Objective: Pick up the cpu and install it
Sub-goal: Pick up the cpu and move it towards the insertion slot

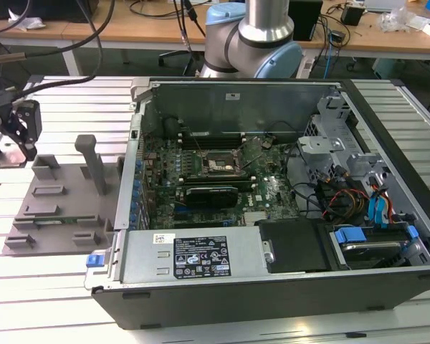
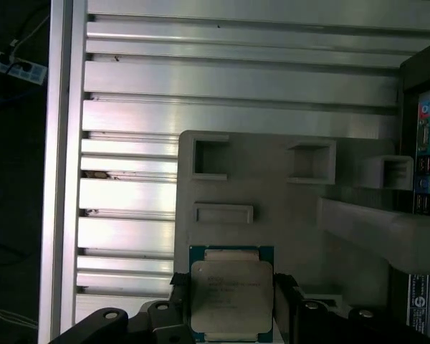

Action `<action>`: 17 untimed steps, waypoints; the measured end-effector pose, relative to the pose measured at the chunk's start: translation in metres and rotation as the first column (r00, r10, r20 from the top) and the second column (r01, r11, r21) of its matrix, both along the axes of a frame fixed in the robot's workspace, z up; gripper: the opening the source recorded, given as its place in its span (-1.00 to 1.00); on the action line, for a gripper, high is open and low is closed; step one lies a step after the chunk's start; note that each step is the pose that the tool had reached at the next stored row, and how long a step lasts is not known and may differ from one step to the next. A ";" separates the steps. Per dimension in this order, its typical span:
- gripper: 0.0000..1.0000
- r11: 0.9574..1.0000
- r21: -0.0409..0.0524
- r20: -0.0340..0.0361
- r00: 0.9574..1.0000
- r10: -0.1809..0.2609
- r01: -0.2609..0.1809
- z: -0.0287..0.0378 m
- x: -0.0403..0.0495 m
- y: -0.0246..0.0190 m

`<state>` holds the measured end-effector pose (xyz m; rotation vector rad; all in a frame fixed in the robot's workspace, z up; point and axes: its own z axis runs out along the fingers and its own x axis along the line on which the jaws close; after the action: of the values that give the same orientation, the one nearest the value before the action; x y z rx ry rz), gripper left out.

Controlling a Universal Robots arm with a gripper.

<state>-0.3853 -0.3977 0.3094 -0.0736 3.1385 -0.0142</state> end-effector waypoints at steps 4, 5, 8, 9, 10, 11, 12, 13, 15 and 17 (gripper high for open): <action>0.09 1.000 0.000 0.000 1.000 0.000 0.000 0.0034 0.0000 0.0000; 0.09 1.000 0.000 0.000 1.000 0.000 0.000 0.0042 0.0000 0.0000; 0.09 1.000 0.000 0.000 1.000 0.000 0.000 0.0060 0.0000 0.0000; 0.09 1.000 0.000 0.000 1.000 0.000 0.000 0.0064 0.0000 0.0000; 0.09 1.000 0.000 0.000 1.000 0.000 0.000 0.0068 0.0000 0.0000; 0.09 1.000 0.000 0.000 1.000 0.000 0.000 0.0074 0.0000 0.0000; 0.09 1.000 0.000 0.000 1.000 0.000 0.000 0.0078 0.0000 0.0000; 0.09 1.000 0.000 0.000 1.000 0.000 0.000 0.0087 0.0000 0.0000; 0.09 1.000 0.000 0.000 1.000 0.000 0.000 0.0099 0.0000 0.0000; 0.09 1.000 0.000 0.000 1.000 0.000 0.000 0.0113 0.0000 0.0000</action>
<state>-0.3853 -0.3977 0.3207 -0.0736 3.1384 -0.0141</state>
